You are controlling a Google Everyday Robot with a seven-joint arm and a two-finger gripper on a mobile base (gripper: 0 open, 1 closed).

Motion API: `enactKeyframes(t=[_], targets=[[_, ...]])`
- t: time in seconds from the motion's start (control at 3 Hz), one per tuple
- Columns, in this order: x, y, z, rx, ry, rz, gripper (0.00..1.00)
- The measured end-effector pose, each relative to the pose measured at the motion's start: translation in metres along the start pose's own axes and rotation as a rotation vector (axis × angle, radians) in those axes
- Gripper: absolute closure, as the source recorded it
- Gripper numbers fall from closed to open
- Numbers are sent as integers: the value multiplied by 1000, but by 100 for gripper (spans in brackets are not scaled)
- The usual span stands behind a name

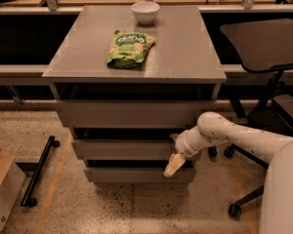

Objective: Open middle drawer

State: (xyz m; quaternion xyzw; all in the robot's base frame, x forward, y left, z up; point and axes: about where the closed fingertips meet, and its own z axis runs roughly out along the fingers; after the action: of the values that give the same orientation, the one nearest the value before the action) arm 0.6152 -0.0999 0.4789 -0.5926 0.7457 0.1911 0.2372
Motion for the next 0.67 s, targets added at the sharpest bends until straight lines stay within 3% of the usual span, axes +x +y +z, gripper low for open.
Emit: enactKeyframes(t=[0.67], targets=[[26, -9, 24, -5, -2, 64, 0]])
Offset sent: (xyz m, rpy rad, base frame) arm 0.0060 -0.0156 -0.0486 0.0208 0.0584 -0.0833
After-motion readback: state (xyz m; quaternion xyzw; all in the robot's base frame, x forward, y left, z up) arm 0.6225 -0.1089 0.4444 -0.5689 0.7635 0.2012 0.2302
